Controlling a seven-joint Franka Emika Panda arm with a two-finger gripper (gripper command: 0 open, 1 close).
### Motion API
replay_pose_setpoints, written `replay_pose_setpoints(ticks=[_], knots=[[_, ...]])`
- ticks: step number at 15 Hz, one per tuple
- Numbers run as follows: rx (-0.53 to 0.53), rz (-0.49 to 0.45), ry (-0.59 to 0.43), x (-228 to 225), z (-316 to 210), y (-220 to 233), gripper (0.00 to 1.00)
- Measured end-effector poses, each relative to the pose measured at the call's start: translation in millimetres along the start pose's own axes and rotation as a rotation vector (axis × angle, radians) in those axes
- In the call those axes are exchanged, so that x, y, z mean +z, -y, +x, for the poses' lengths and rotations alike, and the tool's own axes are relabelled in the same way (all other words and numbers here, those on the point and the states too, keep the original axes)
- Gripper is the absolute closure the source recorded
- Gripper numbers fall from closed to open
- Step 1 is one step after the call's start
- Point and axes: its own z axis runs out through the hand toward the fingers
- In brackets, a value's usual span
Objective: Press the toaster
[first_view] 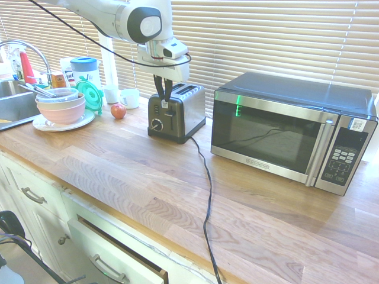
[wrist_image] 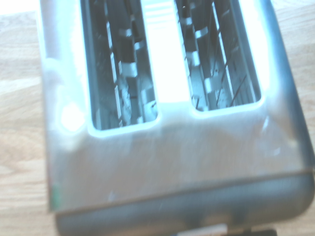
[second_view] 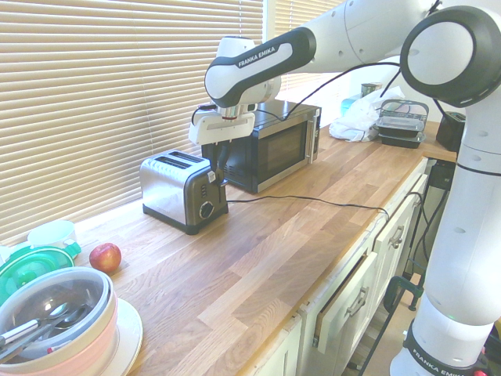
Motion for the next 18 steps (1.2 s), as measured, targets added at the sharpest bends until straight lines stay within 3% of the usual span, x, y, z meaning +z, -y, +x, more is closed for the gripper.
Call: replay_pose_setpoints(ticks=[18], knots=[[0.065, -0.031, 0.082, 40.5, 30.0, -14.0, 1.0]])
